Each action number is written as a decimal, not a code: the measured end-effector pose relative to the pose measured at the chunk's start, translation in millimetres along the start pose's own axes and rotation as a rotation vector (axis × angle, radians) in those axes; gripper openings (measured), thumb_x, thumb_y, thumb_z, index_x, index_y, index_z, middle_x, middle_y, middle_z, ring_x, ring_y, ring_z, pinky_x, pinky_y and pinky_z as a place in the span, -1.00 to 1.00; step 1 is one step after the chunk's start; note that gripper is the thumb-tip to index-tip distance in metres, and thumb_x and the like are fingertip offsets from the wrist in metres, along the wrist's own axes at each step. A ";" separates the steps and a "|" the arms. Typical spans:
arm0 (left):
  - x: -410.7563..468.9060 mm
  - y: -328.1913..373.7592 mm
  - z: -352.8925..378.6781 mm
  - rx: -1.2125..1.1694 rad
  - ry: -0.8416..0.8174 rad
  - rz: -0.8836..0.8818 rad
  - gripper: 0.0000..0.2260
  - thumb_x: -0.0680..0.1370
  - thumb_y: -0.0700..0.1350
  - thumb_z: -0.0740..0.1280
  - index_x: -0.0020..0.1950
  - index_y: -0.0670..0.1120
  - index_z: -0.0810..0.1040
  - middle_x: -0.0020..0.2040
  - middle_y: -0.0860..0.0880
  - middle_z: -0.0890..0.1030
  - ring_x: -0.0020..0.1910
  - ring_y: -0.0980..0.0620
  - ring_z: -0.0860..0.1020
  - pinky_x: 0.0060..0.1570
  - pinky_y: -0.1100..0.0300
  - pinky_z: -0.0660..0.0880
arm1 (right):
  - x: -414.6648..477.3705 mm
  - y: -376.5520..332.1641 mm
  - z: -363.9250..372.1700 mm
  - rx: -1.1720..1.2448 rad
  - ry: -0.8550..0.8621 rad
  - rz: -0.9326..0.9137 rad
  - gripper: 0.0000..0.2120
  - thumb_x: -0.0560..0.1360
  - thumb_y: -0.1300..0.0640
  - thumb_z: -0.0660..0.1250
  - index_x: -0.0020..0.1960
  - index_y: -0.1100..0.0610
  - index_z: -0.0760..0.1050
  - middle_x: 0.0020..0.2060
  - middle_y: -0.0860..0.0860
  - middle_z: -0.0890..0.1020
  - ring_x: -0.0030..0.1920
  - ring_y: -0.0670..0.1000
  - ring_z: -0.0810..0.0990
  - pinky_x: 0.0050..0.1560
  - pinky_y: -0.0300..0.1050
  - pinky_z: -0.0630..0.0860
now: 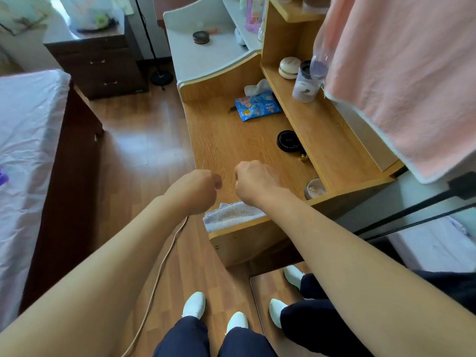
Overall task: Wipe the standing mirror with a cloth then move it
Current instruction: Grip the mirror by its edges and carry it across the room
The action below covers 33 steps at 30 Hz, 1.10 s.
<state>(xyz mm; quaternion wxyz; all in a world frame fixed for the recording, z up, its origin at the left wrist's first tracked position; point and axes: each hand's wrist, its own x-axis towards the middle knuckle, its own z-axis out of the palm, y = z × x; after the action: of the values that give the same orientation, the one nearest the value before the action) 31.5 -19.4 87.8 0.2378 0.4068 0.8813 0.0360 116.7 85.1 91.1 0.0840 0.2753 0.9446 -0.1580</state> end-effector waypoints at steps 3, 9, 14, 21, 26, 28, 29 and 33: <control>-15.8 3.7 -15.5 -0.084 0.136 0.056 -0.67 0.55 -0.26 0.09 0.19 -0.05 0.55 0.16 -0.07 0.56 0.08 -0.08 0.53 0.03 0.11 0.47 | -11.9 0.7 -14.7 0.094 0.070 -0.017 -0.78 0.54 0.25 0.14 0.06 0.19 0.53 -0.04 0.12 0.60 -0.09 0.14 0.53 -0.22 -0.13 0.37; -40.0 11.2 -46.9 -0.117 0.320 0.190 -0.73 0.58 -0.22 0.14 0.15 -0.06 0.59 0.10 -0.03 0.61 0.05 -0.03 0.55 0.01 0.17 0.44 | -47.1 0.1 -54.8 0.236 0.248 -0.032 -0.73 0.58 0.17 0.12 0.14 0.20 0.54 0.05 0.11 0.59 0.05 0.09 0.53 -0.01 -0.05 0.51; -50.8 39.3 -89.0 -0.142 0.403 0.390 -0.76 0.57 -0.18 0.19 0.13 -0.02 0.60 0.07 0.01 0.64 0.01 0.04 0.56 0.04 0.17 0.49 | -81.8 -5.0 -96.0 0.205 0.434 0.030 -0.73 0.59 0.13 0.15 0.20 0.17 0.52 0.09 0.11 0.58 0.11 0.09 0.51 0.07 -0.03 0.48; -66.0 116.5 -137.0 -0.238 0.406 0.773 -0.76 0.57 -0.17 0.20 0.14 0.00 0.60 0.06 0.02 0.63 0.03 0.04 0.55 0.04 0.16 0.50 | -141.4 4.9 -146.3 0.108 0.767 0.280 -0.78 0.58 0.13 0.18 -0.06 0.20 0.56 -0.19 0.07 0.57 -0.19 0.05 0.51 -0.27 -0.18 0.31; -96.3 171.4 -142.9 -0.411 0.384 1.062 -0.78 0.57 -0.20 0.20 0.13 -0.04 0.58 0.02 0.07 0.59 -0.01 0.10 0.54 -0.03 0.29 0.42 | -211.4 2.7 -172.8 0.048 1.010 0.536 -0.79 0.56 0.16 0.22 0.08 0.19 0.58 -0.05 0.09 0.65 -0.08 0.07 0.58 -0.22 -0.24 0.34; -111.2 184.3 -146.1 -0.480 0.362 1.154 -0.78 0.57 -0.22 0.21 0.12 -0.08 0.59 0.02 0.03 0.60 -0.02 0.06 0.54 -0.03 0.26 0.43 | -236.4 0.6 -182.9 0.047 1.106 0.614 -0.79 0.57 0.18 0.22 0.11 0.20 0.58 -0.04 0.11 0.65 -0.04 0.08 0.59 -0.12 -0.17 0.43; -125.7 200.7 -145.6 -0.511 0.322 1.247 -0.79 0.56 -0.23 0.22 0.11 -0.10 0.60 0.02 0.00 0.61 -0.03 0.02 0.55 -0.01 0.21 0.46 | -263.6 -2.7 -187.2 0.009 1.174 0.709 -0.78 0.57 0.18 0.22 0.13 0.20 0.57 -0.04 0.11 0.65 -0.03 0.08 0.58 -0.09 -0.19 0.42; -149.5 236.4 -148.2 -0.586 0.267 1.343 -0.80 0.56 -0.21 0.24 0.12 -0.09 0.59 0.01 0.00 0.62 -0.11 0.01 0.59 -0.17 0.35 0.49 | -323.1 -0.6 -200.3 -0.035 1.306 0.906 -0.74 0.57 0.15 0.19 0.20 0.17 0.54 0.04 0.10 0.63 0.04 0.08 0.57 0.06 -0.07 0.48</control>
<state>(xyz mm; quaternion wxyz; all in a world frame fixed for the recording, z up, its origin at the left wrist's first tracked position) 213.7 47.7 337.9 0.1543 0.7699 0.4189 0.4561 371.6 -5.9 358.1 -0.4266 0.6682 0.6013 0.0999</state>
